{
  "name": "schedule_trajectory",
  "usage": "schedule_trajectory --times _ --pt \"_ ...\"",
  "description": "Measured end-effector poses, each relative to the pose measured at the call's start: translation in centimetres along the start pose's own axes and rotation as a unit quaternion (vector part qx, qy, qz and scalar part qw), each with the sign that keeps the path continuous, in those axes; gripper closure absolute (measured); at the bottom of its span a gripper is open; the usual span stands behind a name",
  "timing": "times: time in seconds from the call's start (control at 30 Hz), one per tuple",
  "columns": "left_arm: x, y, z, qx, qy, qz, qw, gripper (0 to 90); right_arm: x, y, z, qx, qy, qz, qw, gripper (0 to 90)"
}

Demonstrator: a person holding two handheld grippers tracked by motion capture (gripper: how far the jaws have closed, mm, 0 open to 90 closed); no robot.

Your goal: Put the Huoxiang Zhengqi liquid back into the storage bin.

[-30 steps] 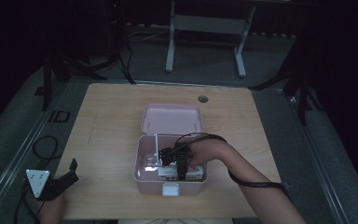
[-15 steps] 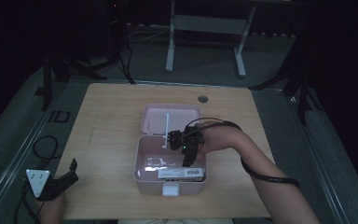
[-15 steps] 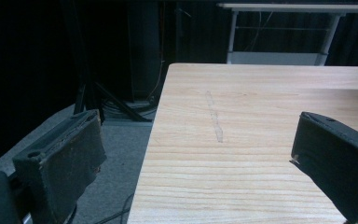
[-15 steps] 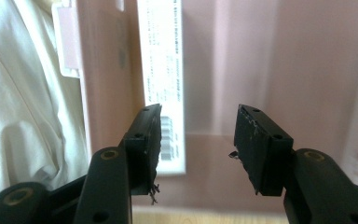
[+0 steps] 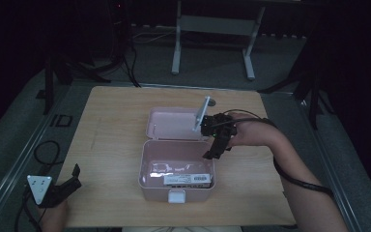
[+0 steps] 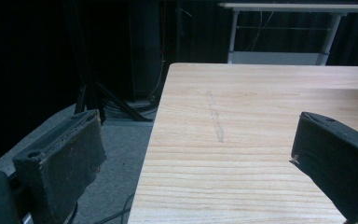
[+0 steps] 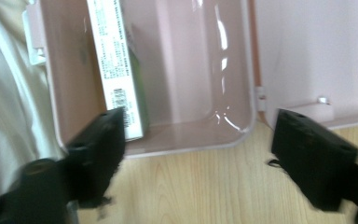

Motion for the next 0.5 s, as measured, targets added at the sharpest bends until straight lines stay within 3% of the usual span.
schedule_trajectory --times 0.13,0.5 --pt "0.0 0.0 0.0 0.0 0.001 0.0 1.0 2.7 0.1 -1.2 1.6 -0.023 -0.022 0.027 0.9991 13.6" --pt "0.0 0.0 0.0 -0.001 0.001 0.0 1.0 2.7 -2.7 -3.3 6.3 -0.073 -0.056 0.031 0.9953 13.0"
Point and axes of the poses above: each handheld gripper's, and its own axes: x roughly backward along the jaws, z roughly out of its underside, y roughly to its left, the point moved 2 cm from there along -x, roughly forward along the jaws, and after that the axes turned 4 degrees about -x, right-handed, at the moved point
